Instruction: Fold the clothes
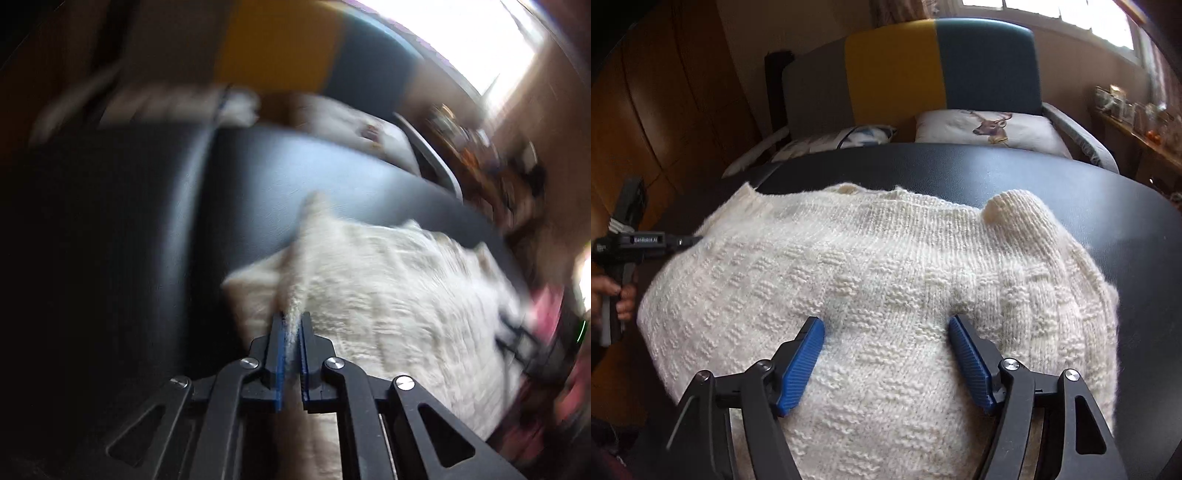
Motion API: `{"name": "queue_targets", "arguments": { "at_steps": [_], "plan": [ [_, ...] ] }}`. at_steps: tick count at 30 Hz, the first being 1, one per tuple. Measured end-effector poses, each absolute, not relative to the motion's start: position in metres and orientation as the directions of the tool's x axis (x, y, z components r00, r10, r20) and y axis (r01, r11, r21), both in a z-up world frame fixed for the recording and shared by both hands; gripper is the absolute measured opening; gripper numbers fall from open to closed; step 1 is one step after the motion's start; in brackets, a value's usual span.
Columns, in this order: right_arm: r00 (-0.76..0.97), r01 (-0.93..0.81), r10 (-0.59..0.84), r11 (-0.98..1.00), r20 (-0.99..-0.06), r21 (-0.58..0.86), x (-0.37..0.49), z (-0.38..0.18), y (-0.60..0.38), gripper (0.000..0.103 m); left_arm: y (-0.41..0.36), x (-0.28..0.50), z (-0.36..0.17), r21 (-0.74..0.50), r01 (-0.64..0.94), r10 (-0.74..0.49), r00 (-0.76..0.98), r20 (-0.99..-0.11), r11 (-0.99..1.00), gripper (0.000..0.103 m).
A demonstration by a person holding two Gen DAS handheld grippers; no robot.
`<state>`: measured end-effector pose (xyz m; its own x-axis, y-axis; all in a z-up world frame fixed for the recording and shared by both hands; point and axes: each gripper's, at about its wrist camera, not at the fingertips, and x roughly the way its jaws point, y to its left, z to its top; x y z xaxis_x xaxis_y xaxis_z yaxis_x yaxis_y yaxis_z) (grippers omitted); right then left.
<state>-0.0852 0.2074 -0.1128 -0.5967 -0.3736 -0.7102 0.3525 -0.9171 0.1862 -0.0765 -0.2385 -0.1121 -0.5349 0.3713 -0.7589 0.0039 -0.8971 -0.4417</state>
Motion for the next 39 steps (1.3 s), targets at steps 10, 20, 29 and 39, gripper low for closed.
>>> {"name": "queue_targets", "arguments": {
  "at_steps": [10, 20, 29, 39],
  "plan": [
    [-0.611, 0.345, -0.381, -0.917, -0.694, 0.201, -0.082, -0.112, 0.206, 0.075, -0.279, -0.015, -0.104, -0.654, 0.049, 0.509, -0.585, -0.631, -0.755, 0.027],
    [-0.573, 0.352, -0.381, -0.914, -0.726, 0.201, -0.062, -0.109, 0.205, 0.076, -0.270, -0.034, -0.113, -0.587, 0.007, 0.505, -0.503, -0.701, -0.809, 0.046],
    [-0.581, 0.356, -0.395, -0.910, -0.712, 0.214, -0.059, -0.109, 0.209, 0.078, -0.250, -0.092, -0.128, -0.611, -0.095, 0.591, -0.404, -0.698, -0.786, 0.056],
    [-0.582, 0.371, -0.408, -0.903, -0.703, 0.217, -0.059, -0.109, 0.209, 0.085, -0.240, -0.096, -0.140, -0.804, -0.108, 0.787, -0.317, -0.529, -0.584, 0.071]
  ]
}}
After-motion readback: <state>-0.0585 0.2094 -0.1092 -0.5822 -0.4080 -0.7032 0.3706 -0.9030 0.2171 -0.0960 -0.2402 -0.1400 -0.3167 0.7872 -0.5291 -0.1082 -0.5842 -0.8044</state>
